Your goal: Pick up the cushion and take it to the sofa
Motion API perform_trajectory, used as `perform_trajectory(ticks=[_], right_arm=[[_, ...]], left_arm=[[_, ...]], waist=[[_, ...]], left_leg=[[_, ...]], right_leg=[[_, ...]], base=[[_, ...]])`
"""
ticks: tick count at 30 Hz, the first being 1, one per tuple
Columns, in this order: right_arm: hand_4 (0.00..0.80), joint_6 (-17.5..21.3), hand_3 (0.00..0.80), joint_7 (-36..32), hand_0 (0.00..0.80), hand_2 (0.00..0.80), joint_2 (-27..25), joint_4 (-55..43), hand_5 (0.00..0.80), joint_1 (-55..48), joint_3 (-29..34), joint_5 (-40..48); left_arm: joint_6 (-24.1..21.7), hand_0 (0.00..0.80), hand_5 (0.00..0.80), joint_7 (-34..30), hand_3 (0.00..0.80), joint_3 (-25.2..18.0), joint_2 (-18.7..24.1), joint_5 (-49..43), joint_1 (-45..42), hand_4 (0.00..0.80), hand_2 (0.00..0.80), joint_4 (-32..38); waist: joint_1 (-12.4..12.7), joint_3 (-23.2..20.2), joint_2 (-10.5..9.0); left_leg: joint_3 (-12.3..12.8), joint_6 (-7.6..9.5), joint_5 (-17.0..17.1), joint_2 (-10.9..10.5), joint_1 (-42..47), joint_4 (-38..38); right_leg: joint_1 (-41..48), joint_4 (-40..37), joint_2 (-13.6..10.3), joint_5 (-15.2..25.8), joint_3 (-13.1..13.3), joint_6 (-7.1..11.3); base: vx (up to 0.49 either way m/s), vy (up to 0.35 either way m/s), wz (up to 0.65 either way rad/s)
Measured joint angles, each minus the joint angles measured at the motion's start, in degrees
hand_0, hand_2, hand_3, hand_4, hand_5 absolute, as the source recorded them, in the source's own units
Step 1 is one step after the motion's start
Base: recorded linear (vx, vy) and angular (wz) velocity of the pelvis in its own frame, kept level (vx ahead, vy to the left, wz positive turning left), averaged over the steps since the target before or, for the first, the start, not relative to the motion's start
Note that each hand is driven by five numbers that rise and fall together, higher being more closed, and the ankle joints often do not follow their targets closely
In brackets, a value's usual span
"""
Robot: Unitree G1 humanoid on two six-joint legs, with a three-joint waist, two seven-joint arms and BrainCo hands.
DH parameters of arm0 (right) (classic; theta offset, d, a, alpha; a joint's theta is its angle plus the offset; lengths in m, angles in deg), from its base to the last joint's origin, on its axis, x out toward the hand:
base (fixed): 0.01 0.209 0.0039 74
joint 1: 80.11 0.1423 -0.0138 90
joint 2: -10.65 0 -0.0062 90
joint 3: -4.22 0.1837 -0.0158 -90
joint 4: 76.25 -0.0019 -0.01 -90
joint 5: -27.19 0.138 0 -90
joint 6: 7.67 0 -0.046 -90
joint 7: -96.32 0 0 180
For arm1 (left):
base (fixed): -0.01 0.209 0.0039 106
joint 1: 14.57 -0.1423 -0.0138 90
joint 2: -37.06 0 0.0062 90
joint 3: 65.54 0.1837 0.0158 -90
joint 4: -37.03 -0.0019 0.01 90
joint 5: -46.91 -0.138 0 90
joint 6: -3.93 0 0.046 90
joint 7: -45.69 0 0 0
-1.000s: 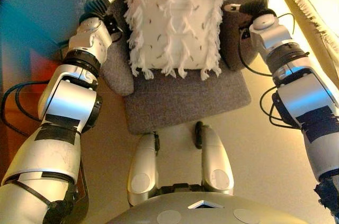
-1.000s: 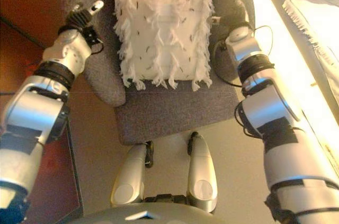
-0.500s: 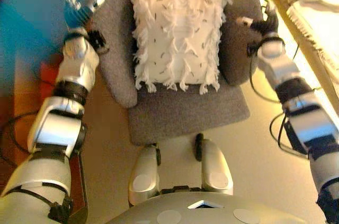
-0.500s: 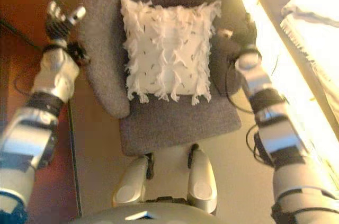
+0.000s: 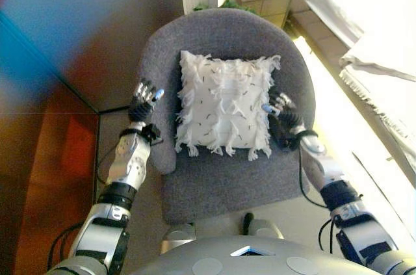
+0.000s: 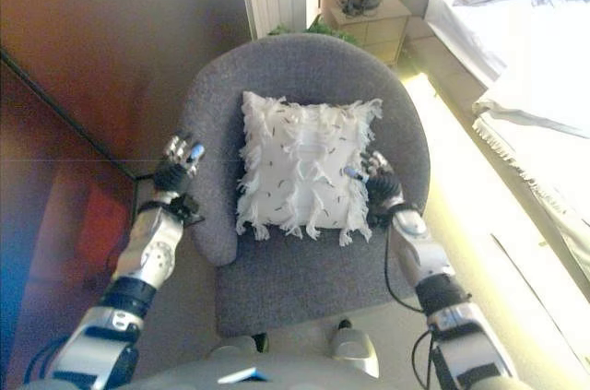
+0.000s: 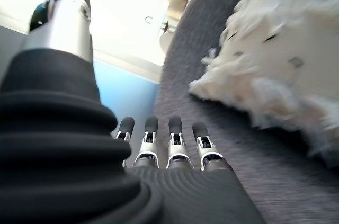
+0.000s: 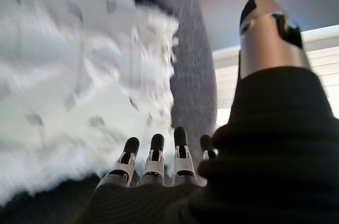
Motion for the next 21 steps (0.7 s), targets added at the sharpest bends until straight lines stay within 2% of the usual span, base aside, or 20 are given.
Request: perform_trajectory(ticks=[6,11,17,21], right_arm=[[0.000,2.95,0.000,-1.34,0.000,0.000,2.16,-1.56,0.000,-9.05,-1.63,-2.68],[0.000,4.43,0.000,-1.39,0.000,0.000,2.24,-2.33,0.000,-15.93,-2.49,-2.55],[0.000,4.80,0.000,-1.96,0.000,0.000,1.34,-2.25,0.000,-17.80,-5.24,-2.52],[0.000,5.54,0.000,-2.47,0.000,0.000,1.22,-2.26,0.000,-16.89,-7.05,-2.52]], left_arm=[[1.30,0.000,0.000,-4.83,0.000,0.55,-1.39,1.55,-11.03,0.000,0.000,3.92],[1.63,0.000,0.000,-6.78,0.000,3.35,-0.99,0.83,-19.19,0.000,0.000,5.35],[0.76,0.000,0.000,-5.61,0.000,9.02,1.75,-0.67,-20.10,0.000,0.000,5.50],[0.57,0.000,0.000,-4.71,0.000,9.79,2.35,-0.68,-19.40,0.000,0.000,5.99]], waist=[[-0.02,-2.10,-0.36],[-0.02,-2.26,-0.13],[-0.06,-2.20,0.04],[-0.05,-2.20,0.27]], left_leg=[[1.42,0.34,1.75,-0.54,1.49,-4.34],[2.44,0.30,2.23,-0.46,3.11,-6.07],[2.43,0.34,2.93,-0.41,3.03,-7.40],[2.38,0.30,3.21,-0.40,2.96,-7.72]], right_leg=[[2.71,-8.05,-0.07,4.18,0.19,0.34],[3.34,-8.50,0.11,4.39,0.70,0.35],[3.01,-8.68,0.18,4.42,0.71,0.41],[2.44,-8.67,0.22,4.52,0.73,0.40]], base=[[-0.069,0.054,-0.09],[-0.045,0.031,-0.08],[-0.057,0.006,0.00],[-0.025,-0.010,0.00]])
